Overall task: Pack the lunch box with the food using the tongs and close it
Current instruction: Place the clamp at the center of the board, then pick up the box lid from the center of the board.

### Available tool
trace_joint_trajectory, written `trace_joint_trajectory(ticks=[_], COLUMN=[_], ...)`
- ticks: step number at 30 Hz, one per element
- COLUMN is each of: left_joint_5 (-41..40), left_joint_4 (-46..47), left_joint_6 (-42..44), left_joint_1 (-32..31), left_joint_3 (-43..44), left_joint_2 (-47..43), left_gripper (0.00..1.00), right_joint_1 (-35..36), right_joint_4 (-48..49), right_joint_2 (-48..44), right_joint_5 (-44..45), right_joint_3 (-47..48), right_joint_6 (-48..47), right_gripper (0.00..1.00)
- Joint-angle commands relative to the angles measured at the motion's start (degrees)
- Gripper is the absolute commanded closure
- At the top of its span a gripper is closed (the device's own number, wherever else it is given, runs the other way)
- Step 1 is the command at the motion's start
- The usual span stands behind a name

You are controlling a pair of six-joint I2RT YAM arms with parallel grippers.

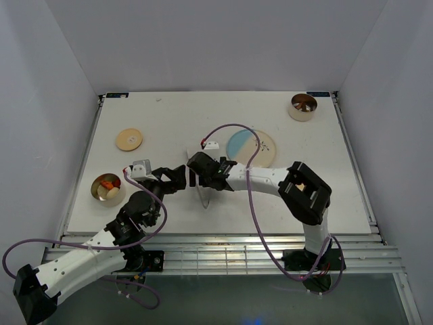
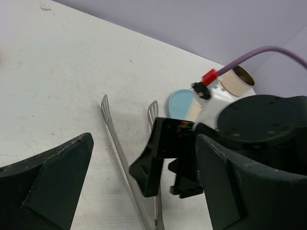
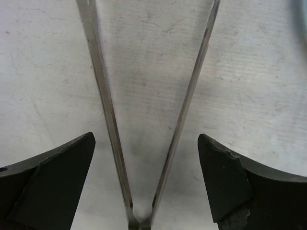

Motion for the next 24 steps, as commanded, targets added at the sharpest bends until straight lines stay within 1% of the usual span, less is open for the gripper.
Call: trace_joint_trajectory(ticks=[1,2,3,5,6,7,8,9,10,11,12,13,14,15,16,17,18,19,20,21,23,24], left_joint_5=[-0.44,-0.44,-0.35,-0.44,-0.61,-0.62,-0.79,-0.79,-0.62,-0.44,-0.35,-0.09,-0.18,-0.18,-0.26,-0.26,-0.18,-0.09,-0.09,-0.18,-0.35,-0.27], left_joint_4=[1.26,1.35,1.87,2.84,3.02,3.2,3.2,3.2,3.37,3.46,3.64,3.81,3.81,3.9,3.9,3.9,3.9,3.9,3.99,4.08,4.25,4.34], left_joint_6=[0.34,0.42,1.03,1.21,1.56,1.74,1.83,1.83,1.83,1.83,1.83,1.74,1.83,1.83,1.83,1.83,1.83,1.83,1.83,1.83,1.83,2.0], left_joint_1=[-0.23,-0.23,-0.23,-0.23,-0.23,-0.23,-0.23,-0.23,-0.23,-0.23,-0.23,-0.23,-0.23,-0.23,-0.23,-0.23,-0.23,-0.23,-0.23,-0.23,-0.23,-0.23], left_joint_3=[-0.31,-0.31,-0.49,-0.84,-0.84,-0.58,-0.49,-0.32,-0.23,-0.14,-0.14,-0.05,0.04,0.04,0.04,0.04,-0.05,-0.14,-0.23,-0.49,-0.58,-0.58], left_joint_2=[0.18,0.7,0.88,2.19,2.55,3.08,3.52,4.48,4.92,5.28,6.06,6.42,6.6,6.86,7.03,7.04,6.95,6.69,6.6,6.51,6.33,6.42], left_gripper=[0.02,0.03,0.03,0.03,0.03,0.03,0.03,0.03,0.03,0.03,0.03,0.03,0.03,0.03,0.03,0.03,0.03,0.03,0.03,0.02,0.02,0.02], right_joint_1=[-0.08,-0.7,-2.96,-6.4,-10.77,-13.33,-15.71,-20.17,-22.39,-24.59,-30.26,-33.45,-36.27,-41.61,-44.18,-46.38,-50.41,-52.36,-54.21,-58.14,-60.81,-62.3], right_joint_4=[-1.22,-1.3,-1.65,-3.14,-3.32,-3.41,-3.5,-3.41,-3.5,-3.5,-3.59,-3.5,-3.5,-3.5,-3.5,-3.67,-3.94,-3.94,-4.02,-4.03,-3.76,-3.76], right_joint_2=[-10.19,-13.95,-15.81,-22.4,-24.86,-27.67,-33.87,-37.16,-44.06,-47.7,-51.04,-57.25,-60.01,-62.22,-65.2,-65.92,-66.19,-65.58,-64.79,-64.0,-62.07,-61.8], right_joint_5=[2.89,2.19,1.58,0.87,0.17,-0.88,-1.67,-2.12,-1.69,-1.33,-2.72,-4.04,-5.01,-7.2,-8.87,-12.54,-14.23,-16.16,-20.62,-22.75,-26.01,-26.03], right_joint_3=[-3.21,-4.1,-5.06,-10.33,-12.87,-15.59,-21.45,-24.38,-27.19,-32.53,-35.11,-37.39,-39.51,-43.01,-44.43,-45.58,-47.51,-48.4,-49.27,-49.98,-51.48,-51.83], right_joint_6=[-4.35,-7.5,-8.32,-8.5,-7.63,-6.93,-6.14,-5.26,-4.9,-4.72,-4.63,-5.07,-5.51,-5.95,-6.56,-7.7,-8.14,-8.5,-9.2,-9.73,-10.69,-10.78], right_gripper=[0.07,0.07,0.07,0.1,0.11,0.14,0.16,0.17,0.18,0.19,0.2,0.28,0.35,0.42,0.49,0.49,0.49,0.48,0.46,0.45,0.44,0.44])
